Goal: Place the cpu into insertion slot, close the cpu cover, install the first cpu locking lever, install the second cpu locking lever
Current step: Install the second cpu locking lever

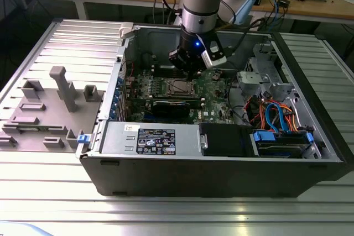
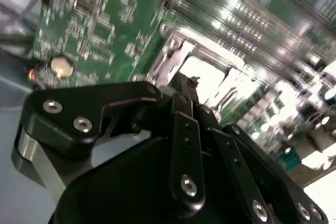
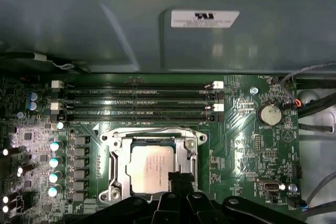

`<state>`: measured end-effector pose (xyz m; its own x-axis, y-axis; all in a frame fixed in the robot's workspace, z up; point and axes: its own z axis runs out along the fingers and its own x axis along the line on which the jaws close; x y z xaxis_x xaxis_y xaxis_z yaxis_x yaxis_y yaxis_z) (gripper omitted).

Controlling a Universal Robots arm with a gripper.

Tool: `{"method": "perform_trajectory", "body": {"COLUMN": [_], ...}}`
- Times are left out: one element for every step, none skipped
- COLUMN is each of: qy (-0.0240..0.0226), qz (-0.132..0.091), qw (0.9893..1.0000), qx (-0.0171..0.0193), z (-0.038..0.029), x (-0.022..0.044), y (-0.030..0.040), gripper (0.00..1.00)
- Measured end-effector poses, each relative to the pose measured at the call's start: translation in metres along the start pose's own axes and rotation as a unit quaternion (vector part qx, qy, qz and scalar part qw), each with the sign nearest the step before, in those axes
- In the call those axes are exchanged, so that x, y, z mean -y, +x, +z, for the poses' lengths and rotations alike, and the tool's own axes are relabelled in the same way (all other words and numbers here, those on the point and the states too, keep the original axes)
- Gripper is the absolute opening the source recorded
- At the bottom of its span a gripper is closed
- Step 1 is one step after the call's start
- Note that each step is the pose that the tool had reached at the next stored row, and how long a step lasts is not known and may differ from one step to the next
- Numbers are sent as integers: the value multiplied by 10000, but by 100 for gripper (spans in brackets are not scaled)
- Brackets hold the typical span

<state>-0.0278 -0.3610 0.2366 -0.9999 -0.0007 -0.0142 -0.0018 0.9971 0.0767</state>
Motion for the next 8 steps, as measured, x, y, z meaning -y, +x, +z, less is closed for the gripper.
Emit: {"method": "perform_trajectory", "body": {"qy": [0,3,3,3,6,10,10,10], "qz": [0,0,0,0,0,-1,-1,0], "qw": [10000,10000,10000,10000,10000,10000,10000,10000], "qx": [0,0,0,0,-1,0,0,-2], "z": [2,2,2,2,2,2,1,-10], "x": [6,6,7,7,7,7,8,7], "y": [0,0,0,0,0,-1,0,0], "gripper": [11,11,11,11,11,11,11,11]}}
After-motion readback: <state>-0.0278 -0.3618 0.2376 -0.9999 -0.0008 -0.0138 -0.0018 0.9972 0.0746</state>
